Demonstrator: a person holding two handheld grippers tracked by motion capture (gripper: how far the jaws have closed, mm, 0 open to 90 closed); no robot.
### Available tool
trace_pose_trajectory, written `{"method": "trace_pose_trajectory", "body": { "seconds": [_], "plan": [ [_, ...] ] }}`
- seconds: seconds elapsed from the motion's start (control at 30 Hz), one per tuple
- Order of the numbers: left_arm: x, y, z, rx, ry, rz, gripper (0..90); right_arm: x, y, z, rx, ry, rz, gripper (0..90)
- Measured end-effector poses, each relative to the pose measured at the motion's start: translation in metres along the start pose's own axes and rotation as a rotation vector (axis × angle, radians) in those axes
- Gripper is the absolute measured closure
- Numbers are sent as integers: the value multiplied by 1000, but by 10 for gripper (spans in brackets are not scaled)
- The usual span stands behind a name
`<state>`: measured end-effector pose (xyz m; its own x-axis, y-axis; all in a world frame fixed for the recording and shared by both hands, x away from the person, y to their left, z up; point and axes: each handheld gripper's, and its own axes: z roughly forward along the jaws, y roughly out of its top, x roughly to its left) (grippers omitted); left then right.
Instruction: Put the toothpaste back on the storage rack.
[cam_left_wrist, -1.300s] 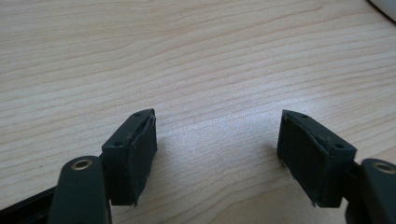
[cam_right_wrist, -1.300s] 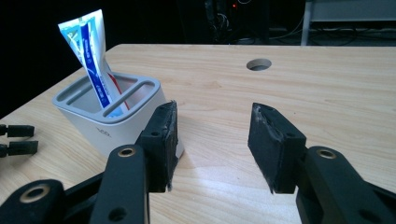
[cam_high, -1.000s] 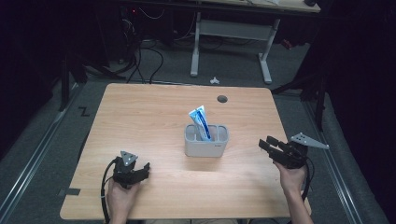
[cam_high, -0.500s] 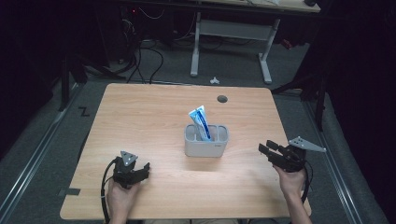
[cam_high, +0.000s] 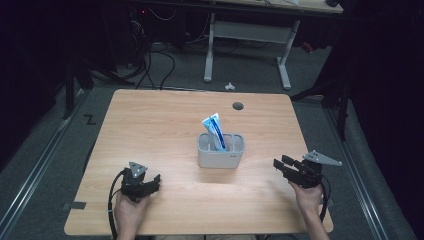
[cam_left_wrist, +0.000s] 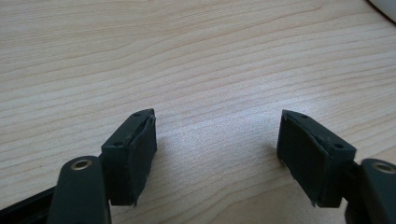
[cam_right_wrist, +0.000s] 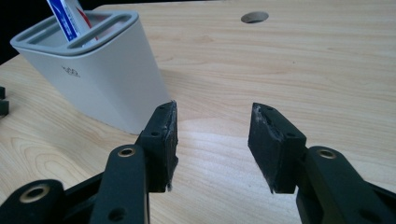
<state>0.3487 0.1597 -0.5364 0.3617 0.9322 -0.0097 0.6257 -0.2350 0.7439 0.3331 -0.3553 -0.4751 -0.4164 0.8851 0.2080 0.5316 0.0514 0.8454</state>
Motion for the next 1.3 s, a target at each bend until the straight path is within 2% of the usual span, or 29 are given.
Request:
{"method": "trace_pose_trajectory", "body": {
  "seconds": [0.2, 0.4, 0.9, 1.3],
  "plan": [
    [0, 0, 0, 1, -1, 0, 290, 2, -5, 5, 25, -4, -16, 523],
    [0, 0, 0, 0, -2, -1, 290, 3, -12, 11, 43, -2, -5, 531],
    [0, 0, 0, 0, -2, -1, 290, 9, -31, 26, 107, -15, -19, 532],
    [0, 0, 0, 0, -2, -1, 290, 15, -34, 33, 130, -51, -78, 518]
  ]
}}
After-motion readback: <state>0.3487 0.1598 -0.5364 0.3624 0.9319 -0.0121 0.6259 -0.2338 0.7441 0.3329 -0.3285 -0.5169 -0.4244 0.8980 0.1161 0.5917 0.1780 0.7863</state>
